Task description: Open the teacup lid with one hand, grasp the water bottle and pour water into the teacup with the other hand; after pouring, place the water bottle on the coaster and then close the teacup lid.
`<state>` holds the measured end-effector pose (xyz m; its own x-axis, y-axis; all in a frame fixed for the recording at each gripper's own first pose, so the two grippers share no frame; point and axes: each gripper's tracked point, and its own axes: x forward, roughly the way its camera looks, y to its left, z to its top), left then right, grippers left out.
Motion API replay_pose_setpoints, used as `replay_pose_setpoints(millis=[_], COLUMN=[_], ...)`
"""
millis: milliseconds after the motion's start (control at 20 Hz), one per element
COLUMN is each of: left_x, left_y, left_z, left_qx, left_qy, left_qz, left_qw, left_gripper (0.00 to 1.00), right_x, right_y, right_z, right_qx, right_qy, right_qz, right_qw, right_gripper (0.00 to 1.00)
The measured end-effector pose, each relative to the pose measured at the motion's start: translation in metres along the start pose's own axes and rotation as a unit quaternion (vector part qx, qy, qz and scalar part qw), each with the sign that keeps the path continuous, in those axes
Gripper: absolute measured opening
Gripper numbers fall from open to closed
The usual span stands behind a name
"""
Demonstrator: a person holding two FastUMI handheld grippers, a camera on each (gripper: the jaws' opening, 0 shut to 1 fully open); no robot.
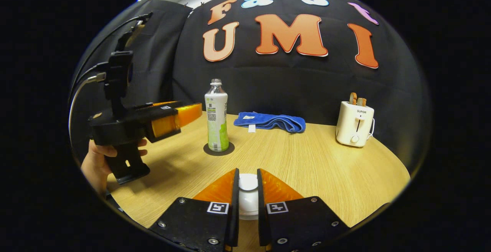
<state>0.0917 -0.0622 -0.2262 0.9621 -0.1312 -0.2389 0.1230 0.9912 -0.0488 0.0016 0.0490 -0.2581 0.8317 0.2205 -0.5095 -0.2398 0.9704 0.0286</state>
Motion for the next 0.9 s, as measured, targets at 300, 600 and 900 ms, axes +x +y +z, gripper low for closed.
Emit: replay_pose_setpoints(millis=[300, 600, 900], left_x=[-0.009, -0.026, -0.056], left_y=[0.0, 0.002, 0.009], left_z=[0.003, 0.029, 0.053], left_qx=[-0.022, -0.039, -0.053], left_qy=[-0.003, -0.018, -0.01], left_qz=[-0.003, -0.005, -0.013], left_qw=[1.0, 0.999, 0.998], left_gripper=[0.84, 0.85, 0.84], right_x=[-0.002, -0.017, -0.05], right_y=[0.003, -0.001, -0.019], right_z=[0.001, 0.032, 0.088], right_qx=[0.005, 0.022, 0.018], right_qy=[0.001, -0.035, -0.1], right_qz=[0.007, 0.009, -0.02], right_qw=[1.0, 0.999, 0.995], right_gripper=[0.29, 0.39, 0.67])
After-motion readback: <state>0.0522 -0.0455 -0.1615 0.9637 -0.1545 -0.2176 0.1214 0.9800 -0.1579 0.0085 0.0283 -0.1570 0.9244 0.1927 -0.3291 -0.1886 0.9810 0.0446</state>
